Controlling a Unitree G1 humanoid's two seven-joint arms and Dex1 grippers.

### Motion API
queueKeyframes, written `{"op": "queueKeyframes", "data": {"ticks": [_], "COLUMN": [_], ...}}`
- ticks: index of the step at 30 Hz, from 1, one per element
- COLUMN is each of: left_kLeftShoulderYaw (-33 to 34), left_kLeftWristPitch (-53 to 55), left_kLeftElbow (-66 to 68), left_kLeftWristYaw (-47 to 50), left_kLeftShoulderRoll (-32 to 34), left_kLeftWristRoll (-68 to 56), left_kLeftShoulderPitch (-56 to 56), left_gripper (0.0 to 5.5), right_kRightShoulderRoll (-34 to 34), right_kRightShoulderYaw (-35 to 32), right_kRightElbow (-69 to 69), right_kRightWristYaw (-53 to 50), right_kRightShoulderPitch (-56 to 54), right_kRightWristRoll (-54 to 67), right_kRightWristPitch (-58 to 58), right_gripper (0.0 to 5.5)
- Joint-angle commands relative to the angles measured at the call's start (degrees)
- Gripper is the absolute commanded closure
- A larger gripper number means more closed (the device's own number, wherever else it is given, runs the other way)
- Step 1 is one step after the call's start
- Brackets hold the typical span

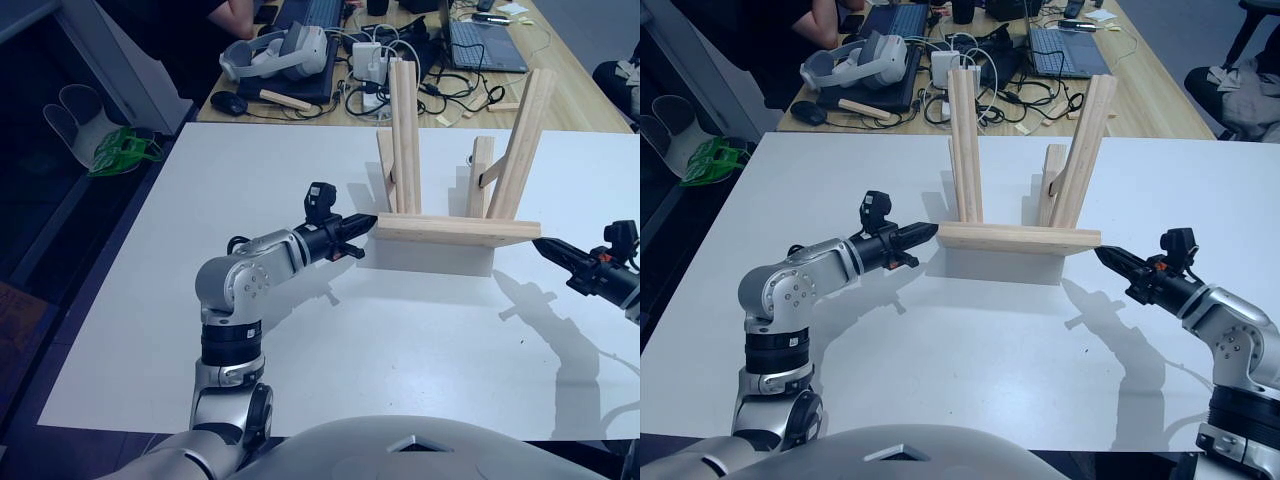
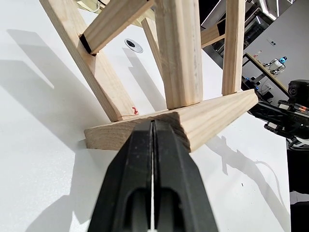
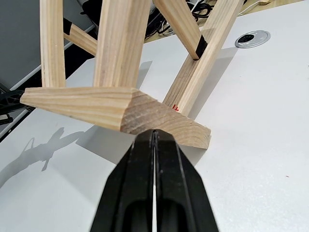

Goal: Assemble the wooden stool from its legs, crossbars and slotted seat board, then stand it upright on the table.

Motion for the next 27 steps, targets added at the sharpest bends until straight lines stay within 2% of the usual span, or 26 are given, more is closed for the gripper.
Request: {"op": "queueKeyframes", "data": {"ticks": [1, 27], "left_kLeftShoulderYaw": [-3.8, -2.6], "left_kLeftWristPitch": [2.0, 4.2], "left_kLeftElbow": [-1.0, -4.3], "left_kLeftWristYaw": [-2.1, -3.0], "left_kLeftShoulderRoll": [-4.2, -1.8], "left_kLeftWristRoll": [-5.2, -6.1], "left_kLeftShoulderPitch": [-1.1, 1.3], "left_gripper": [5.48, 5.48], "right_kRightShoulderRoll": [2.1, 2.0], "right_kRightShoulderYaw": [3.1, 2.6], "right_kRightElbow": [-3.4, -9.2], "right_kRightWristYaw": [2.7, 2.6], "right_kRightShoulderPitch": [-2.2, 0.9], "right_kRightWristRoll": [4.8, 7.7], "right_kRightWristPitch": [1.1, 4.7], "right_gripper": [5.50, 5.50]}}
